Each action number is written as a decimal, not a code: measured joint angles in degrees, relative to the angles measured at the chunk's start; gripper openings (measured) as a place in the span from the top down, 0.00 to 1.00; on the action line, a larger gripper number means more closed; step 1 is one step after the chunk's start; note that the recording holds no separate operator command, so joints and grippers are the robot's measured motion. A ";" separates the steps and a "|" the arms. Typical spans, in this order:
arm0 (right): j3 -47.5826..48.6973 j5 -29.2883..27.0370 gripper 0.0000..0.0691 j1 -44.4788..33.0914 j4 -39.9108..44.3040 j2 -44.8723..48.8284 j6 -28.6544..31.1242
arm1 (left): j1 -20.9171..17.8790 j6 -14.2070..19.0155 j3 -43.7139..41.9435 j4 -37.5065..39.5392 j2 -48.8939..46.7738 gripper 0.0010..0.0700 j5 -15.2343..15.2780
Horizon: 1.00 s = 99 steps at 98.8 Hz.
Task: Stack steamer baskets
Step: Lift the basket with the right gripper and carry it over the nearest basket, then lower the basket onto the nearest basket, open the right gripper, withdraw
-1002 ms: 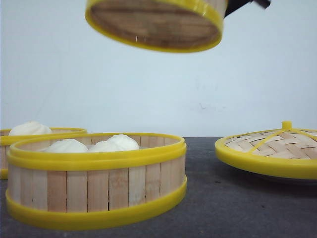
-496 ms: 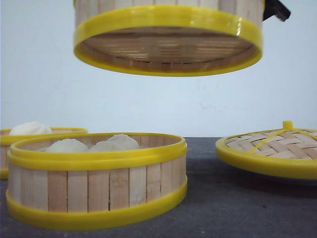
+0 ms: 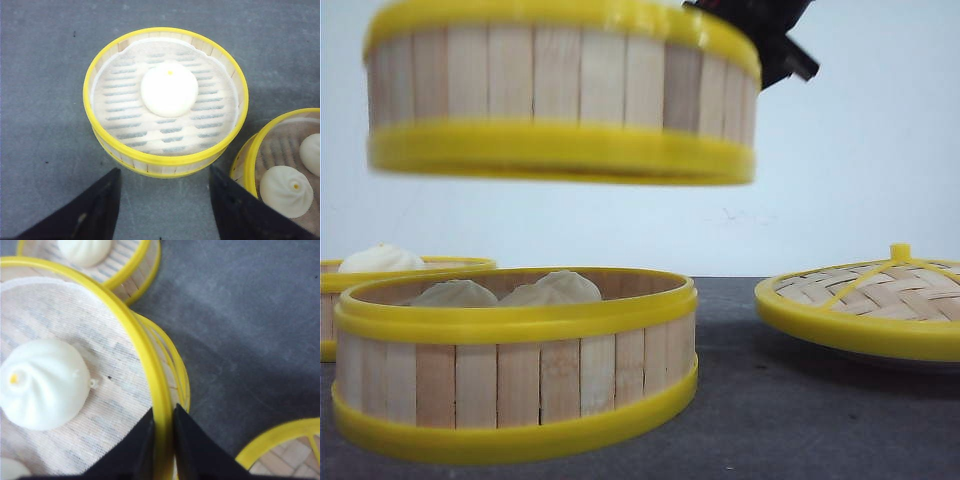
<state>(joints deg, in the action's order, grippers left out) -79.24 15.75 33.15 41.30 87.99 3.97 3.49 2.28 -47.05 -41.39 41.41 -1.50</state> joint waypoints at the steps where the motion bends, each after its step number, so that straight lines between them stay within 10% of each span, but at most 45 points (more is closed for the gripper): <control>1: 0.00 -0.17 0.95 0.11 -0.13 0.20 0.00 | 0.00 0.00 0.00 0.00 0.00 0.53 0.00; 99: 0.02 -5.18 0.96 2.58 -4.76 10.93 3.54 | 0.00 -0.02 0.00 0.00 0.00 0.53 0.02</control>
<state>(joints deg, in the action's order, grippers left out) -79.22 10.57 35.73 36.53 98.91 7.51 3.49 2.26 -47.05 -41.39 41.41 -1.48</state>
